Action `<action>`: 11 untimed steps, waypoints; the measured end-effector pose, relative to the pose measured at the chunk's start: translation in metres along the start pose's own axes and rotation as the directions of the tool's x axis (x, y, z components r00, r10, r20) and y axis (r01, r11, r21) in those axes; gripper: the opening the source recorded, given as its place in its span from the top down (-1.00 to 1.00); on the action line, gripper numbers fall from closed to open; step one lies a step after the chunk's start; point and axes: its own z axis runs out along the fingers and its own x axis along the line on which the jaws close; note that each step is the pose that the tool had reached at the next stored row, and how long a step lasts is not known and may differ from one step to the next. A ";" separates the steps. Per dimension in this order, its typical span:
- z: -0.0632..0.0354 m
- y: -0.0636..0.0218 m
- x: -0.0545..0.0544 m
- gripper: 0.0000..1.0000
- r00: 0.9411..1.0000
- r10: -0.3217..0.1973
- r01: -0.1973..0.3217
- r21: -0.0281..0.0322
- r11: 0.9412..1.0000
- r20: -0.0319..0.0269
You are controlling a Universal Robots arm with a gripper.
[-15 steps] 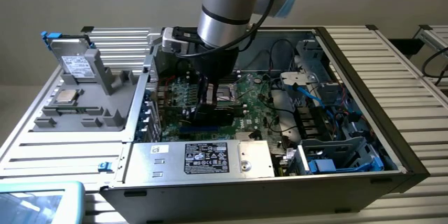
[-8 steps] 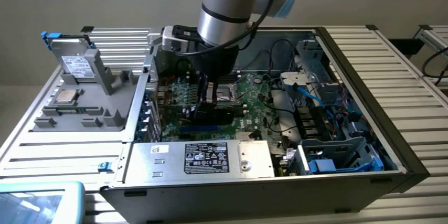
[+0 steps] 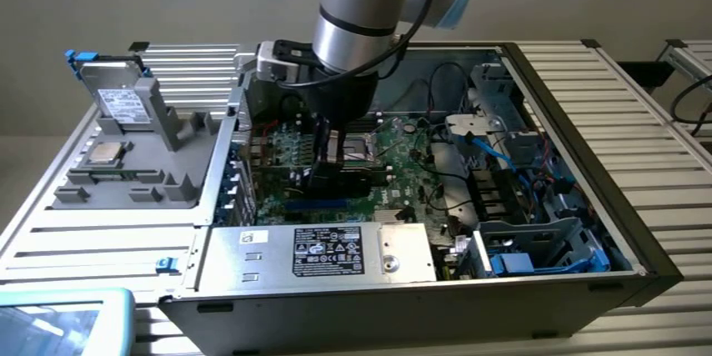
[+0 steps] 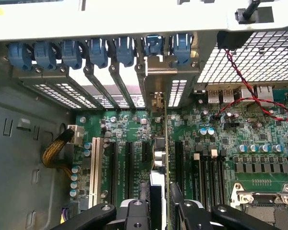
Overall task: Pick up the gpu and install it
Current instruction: 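Insert the gpu into the slot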
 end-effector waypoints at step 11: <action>0.0024 0.0041 -0.001 0.45 1.000 0.001 -0.001 0.009 1.000 0.000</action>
